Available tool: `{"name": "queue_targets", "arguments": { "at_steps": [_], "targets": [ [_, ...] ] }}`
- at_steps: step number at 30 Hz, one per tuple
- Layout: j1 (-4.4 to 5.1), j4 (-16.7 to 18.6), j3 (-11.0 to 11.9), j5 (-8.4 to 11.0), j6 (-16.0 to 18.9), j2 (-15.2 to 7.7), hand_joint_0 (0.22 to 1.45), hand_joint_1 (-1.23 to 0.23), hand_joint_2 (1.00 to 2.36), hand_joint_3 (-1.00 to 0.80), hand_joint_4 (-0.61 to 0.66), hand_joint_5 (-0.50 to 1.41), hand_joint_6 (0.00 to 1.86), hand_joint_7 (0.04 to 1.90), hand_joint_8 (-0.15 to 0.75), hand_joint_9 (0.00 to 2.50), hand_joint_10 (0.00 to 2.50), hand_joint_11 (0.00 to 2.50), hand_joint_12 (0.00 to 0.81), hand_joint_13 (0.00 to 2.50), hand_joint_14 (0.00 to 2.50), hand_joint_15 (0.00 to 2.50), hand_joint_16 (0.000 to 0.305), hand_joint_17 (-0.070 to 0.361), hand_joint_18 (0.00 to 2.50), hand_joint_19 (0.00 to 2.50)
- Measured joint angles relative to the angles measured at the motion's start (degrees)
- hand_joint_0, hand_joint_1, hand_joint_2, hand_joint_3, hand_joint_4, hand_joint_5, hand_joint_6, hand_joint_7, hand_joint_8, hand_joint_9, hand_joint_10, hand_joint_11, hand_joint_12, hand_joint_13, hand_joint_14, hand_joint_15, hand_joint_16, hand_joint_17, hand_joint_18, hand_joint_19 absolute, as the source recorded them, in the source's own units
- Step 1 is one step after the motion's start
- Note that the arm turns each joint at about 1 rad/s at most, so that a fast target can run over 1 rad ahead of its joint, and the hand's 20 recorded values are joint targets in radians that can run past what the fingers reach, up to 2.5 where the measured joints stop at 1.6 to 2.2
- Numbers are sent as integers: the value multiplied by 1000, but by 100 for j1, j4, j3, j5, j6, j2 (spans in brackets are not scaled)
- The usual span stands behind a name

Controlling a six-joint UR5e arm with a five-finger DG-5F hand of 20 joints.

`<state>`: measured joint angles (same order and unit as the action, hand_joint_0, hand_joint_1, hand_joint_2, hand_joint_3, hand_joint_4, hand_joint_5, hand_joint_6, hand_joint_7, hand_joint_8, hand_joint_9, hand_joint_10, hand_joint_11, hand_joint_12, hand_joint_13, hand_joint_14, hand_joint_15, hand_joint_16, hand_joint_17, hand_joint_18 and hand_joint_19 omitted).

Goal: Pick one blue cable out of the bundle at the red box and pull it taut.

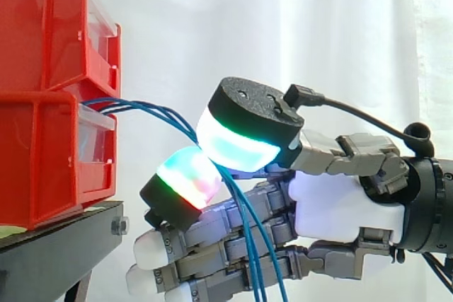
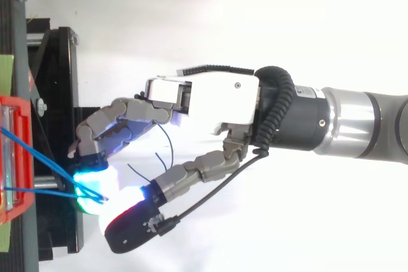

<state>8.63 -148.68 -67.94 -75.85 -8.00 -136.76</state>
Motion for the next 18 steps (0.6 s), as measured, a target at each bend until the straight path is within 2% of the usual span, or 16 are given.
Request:
{"name": "queue_targets", "arguments": {
  "at_steps": [8,10,12,18],
  "targets": [
    [-15,-26,1,-3,0,1,635,-884,1016,-243,219,-83,866,1247,385,1047,17,710,358,587,9,246,48,108,534,291],
    [-20,-39,2,-6,0,3,640,-875,1016,-257,212,-86,869,1233,392,1159,19,898,359,596,10,248,48,108,535,292],
    [-24,-52,2,-6,1,6,644,-867,1017,-267,208,-89,869,1234,389,1194,17,982,360,603,9,256,48,108,537,286],
    [-25,-172,30,-1,75,8,651,-866,1016,-274,203,-91,870,1230,388,1219,19,1099,363,647,11,297,48,107,544,301]
  ]
}}
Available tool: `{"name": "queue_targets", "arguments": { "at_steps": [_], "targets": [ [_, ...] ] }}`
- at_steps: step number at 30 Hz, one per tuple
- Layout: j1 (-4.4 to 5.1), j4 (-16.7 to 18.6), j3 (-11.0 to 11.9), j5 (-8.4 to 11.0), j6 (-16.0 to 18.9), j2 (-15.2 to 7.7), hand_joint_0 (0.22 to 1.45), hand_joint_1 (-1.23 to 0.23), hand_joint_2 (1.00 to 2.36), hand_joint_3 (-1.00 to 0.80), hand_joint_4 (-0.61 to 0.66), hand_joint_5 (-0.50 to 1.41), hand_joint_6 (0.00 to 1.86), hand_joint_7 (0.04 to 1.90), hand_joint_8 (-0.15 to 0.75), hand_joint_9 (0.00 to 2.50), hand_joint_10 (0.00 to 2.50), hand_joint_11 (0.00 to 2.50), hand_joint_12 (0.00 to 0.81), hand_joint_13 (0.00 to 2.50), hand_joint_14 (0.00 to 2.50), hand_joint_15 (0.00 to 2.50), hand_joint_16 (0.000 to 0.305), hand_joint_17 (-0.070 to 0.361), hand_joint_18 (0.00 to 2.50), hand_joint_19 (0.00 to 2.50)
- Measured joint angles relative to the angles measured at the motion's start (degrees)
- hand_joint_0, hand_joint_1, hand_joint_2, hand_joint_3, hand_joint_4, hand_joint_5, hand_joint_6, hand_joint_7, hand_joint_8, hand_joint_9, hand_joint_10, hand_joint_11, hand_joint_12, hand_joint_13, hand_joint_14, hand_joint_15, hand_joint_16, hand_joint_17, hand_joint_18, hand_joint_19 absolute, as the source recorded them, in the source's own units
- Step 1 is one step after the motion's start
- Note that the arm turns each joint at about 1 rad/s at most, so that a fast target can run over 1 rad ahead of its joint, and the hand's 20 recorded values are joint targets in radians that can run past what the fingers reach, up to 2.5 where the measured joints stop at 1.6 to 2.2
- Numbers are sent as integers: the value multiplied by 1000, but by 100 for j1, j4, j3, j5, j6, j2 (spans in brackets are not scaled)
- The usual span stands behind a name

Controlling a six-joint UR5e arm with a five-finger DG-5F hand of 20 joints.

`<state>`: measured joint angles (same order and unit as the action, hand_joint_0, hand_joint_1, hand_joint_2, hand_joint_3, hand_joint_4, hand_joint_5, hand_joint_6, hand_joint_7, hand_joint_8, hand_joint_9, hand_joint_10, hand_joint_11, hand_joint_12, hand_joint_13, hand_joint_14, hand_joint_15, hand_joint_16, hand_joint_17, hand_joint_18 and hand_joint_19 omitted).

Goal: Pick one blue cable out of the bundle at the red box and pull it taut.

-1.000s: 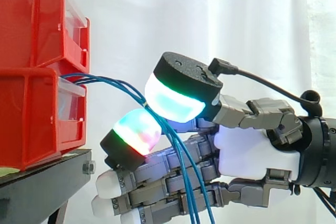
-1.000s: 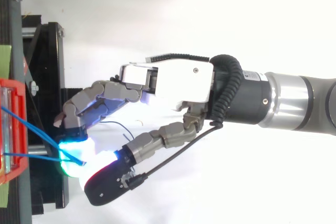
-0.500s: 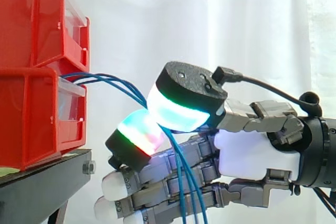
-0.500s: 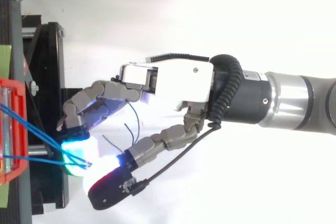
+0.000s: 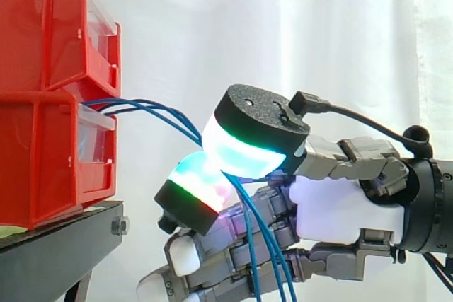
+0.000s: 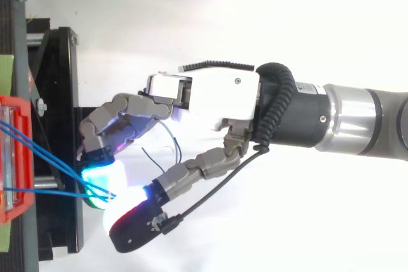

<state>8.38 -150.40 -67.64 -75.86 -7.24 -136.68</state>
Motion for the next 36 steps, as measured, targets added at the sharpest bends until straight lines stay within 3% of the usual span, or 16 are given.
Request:
{"name": "queue_targets", "arguments": {
  "at_steps": [17,29,36],
  "targets": [
    [-50,-1073,424,-11,322,1,676,-905,1017,-296,178,-98,874,1229,378,1245,17,1221,365,700,13,334,47,106,583,313],
    [-57,-1304,586,-17,329,6,680,-883,1014,-330,162,-105,880,1205,379,1190,16,1163,364,712,13,345,47,106,589,320],
    [-56,-1356,644,-17,329,6,680,-865,1012,-342,158,-108,885,1193,379,1066,16,952,360,716,15,342,47,105,592,326]
  ]
}}
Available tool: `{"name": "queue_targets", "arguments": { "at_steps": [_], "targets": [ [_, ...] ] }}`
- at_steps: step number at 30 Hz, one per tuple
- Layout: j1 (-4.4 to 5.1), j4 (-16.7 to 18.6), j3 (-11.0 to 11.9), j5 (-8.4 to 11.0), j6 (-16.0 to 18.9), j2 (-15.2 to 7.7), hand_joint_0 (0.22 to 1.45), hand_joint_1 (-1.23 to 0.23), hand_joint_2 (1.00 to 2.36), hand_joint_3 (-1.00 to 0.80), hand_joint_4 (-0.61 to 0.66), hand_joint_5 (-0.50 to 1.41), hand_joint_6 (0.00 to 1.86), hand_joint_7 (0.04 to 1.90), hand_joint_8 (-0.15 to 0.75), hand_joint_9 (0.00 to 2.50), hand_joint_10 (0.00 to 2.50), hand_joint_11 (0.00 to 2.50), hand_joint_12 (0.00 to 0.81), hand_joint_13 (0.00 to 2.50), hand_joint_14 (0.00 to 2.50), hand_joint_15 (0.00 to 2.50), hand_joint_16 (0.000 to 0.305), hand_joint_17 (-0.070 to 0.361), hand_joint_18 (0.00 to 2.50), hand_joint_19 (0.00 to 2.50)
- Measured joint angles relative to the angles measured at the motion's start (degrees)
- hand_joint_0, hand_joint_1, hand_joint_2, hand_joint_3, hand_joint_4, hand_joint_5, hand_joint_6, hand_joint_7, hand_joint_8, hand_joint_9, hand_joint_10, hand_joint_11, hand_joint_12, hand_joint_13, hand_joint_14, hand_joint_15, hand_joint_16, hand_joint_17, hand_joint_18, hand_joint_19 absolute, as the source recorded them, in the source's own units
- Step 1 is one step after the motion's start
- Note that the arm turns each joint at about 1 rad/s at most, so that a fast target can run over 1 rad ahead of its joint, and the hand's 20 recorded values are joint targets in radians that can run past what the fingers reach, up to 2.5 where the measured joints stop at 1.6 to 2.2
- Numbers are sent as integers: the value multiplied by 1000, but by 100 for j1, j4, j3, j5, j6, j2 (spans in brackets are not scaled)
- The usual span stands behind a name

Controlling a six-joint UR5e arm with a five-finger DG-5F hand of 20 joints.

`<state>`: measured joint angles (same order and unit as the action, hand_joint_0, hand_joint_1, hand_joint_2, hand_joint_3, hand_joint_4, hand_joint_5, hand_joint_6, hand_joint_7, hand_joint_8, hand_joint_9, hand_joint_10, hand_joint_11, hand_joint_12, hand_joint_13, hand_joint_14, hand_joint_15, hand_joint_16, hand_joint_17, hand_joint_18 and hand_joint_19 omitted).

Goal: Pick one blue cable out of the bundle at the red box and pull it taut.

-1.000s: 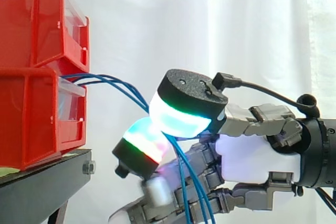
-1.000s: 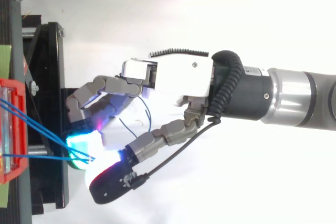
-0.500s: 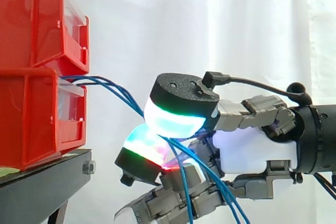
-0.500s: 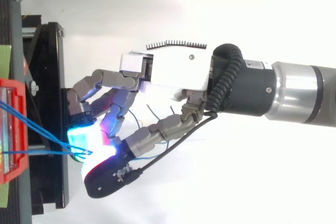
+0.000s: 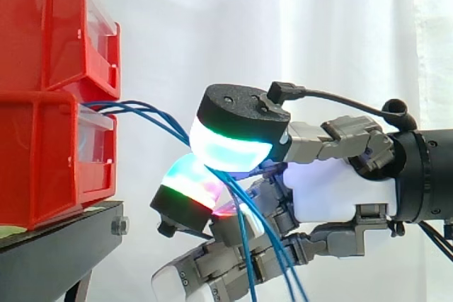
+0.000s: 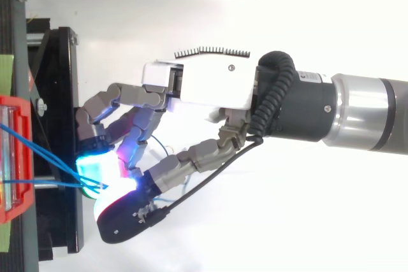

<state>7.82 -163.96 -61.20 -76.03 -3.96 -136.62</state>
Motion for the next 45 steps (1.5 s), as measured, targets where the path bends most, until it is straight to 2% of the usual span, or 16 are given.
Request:
{"name": "queue_targets", "arguments": {
  "at_steps": [5,15,19,26,31,38,45],
  "targets": [
    [0,-14,9,0,0,-3,679,-861,1013,-334,139,-110,887,1183,382,1013,16,903,361,723,13,348,47,105,595,324],
    [-3,-37,9,8,0,-4,749,-946,1009,-402,40,-136,913,1100,363,981,16,946,358,719,13,351,47,106,616,316],
    [-2,-39,8,9,0,-4,747,-956,1000,-500,72,-144,916,1048,361,978,16,946,354,720,13,349,47,106,626,315],
    [-1,-39,6,14,0,-4,663,-888,1000,-500,153,-142,910,1007,363,994,16,944,358,716,13,355,47,106,621,354],
    [-1,-39,6,29,0,-4,598,-783,1000,-500,160,-133,886,1057,372,1014,15,923,363,706,16,371,48,109,615,384],
    [-1,-30,5,35,0,-4,595,-770,1002,-475,168,-126,879,1089,374,1026,16,910,366,709,16,372,49,110,616,410],
    [-4,-38,4,32,0,-5,639,-803,1012,-350,169,-125,881,1182,374,1060,16,1006,366,719,14,379,49,110,633,410]
  ]
}}
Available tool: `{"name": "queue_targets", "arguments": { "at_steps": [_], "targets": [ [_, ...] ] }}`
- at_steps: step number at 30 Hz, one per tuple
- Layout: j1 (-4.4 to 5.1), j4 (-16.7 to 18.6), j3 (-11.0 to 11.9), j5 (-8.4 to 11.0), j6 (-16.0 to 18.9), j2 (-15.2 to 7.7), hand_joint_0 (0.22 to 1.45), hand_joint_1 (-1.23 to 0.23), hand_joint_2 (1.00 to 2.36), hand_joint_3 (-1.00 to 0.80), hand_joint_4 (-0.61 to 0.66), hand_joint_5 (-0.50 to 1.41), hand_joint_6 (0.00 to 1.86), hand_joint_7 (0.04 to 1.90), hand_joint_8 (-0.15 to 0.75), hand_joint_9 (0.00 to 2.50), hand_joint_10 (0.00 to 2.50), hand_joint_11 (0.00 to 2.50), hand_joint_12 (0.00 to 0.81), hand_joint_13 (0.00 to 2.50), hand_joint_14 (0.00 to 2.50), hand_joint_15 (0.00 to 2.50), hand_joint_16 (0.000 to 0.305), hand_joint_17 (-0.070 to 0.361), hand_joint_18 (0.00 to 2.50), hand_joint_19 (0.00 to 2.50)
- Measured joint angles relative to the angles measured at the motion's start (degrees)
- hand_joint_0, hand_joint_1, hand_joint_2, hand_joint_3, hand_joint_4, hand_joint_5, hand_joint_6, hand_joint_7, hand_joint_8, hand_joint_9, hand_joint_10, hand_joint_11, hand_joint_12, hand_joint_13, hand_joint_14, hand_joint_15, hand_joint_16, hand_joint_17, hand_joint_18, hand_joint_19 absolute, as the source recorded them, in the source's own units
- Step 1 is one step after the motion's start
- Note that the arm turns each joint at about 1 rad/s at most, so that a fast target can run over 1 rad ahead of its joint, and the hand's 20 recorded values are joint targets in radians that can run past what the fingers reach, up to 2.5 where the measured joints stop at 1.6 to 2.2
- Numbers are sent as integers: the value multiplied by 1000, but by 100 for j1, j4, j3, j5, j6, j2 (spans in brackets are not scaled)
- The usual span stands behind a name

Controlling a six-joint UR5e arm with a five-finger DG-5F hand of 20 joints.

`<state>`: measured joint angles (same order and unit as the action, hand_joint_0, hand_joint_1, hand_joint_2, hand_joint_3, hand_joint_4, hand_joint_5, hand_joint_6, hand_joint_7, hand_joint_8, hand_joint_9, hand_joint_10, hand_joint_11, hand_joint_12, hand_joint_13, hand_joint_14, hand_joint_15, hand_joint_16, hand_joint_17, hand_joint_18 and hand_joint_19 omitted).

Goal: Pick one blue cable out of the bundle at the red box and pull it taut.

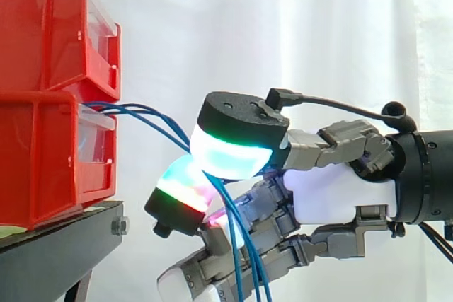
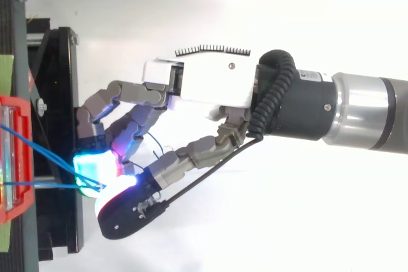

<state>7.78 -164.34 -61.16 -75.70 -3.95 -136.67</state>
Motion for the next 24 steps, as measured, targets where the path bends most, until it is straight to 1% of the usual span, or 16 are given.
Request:
{"name": "queue_targets", "arguments": {
  "at_steps": [2,3,4,6,7,8,10,11,14,15,16,18,21,24],
  "targets": [
    [1,4,0,1,0,0,664,-842,1013,-324,140,-131,896,1142,371,1056,16,1028,365,726,14,385,49,110,642,394],
    [0,10,0,1,3,0,684,-876,1014,-304,90,-141,912,1111,362,1039,16,1048,367,729,14,373,49,110,648,384],
    [1,14,0,2,8,0,717,-919,1015,-309,64,-151,924,1096,366,1034,16,1059,365,724,14,376,49,111,654,364],
    [2,20,0,2,30,0,752,-953,1013,-328,37,-161,935,1057,358,1017,15,1054,365,719,14,365,49,111,656,358],
    [3,21,0,2,45,0,778,-975,1011,-377,61,-174,939,1033,356,1006,14,1063,366,716,14,369,49,110,655,353],
    [3,22,0,3,63,0,783,-974,1009,-395,75,-174,939,1019,352,999,15,1069,366,714,15,361,49,110,656,342],
    [3,24,0,3,111,0,798,-983,1000,-500,129,-176,937,979,349,992,15,1057,365,713,14,356,49,110,664,337],
    [3,24,0,5,135,0,793,-984,1000,-500,134,-176,936,975,350,992,14,1065,365,714,15,355,49,110,667,336],
    [4,19,-1,23,264,0,696,-965,1000,-500,159,-175,934,932,355,1007,13,1062,363,713,14,369,49,111,672,356],
    [4,12,-1,34,331,0,652,-946,1000,-500,162,-173,929,942,355,1011,15,1060,362,712,14,374,49,111,668,375],
    [4,8,-1,40,373,0,601,-896,1000,-500,168,-164,913,988,366,1023,15,1080,365,709,14,383,50,112,653,394],
    [4,3,-1,47,440,0,563,-831,1000,-500,174,-154,903,1013,372,1039,15,1073,374,709,14,378,51,114,655,407],
    [4,-1,-3,50,477,0,539,-766,1000,-500,172,-141,891,1053,381,1077,13,1071,380,716,14,383,52,117,658,420],
    [4,1,-7,51,485,-1,535,-755,1000,-500,176,-135,887,1073,386,1096,13,1075,379,717,14,390,52,118,658,431]
  ]
}}
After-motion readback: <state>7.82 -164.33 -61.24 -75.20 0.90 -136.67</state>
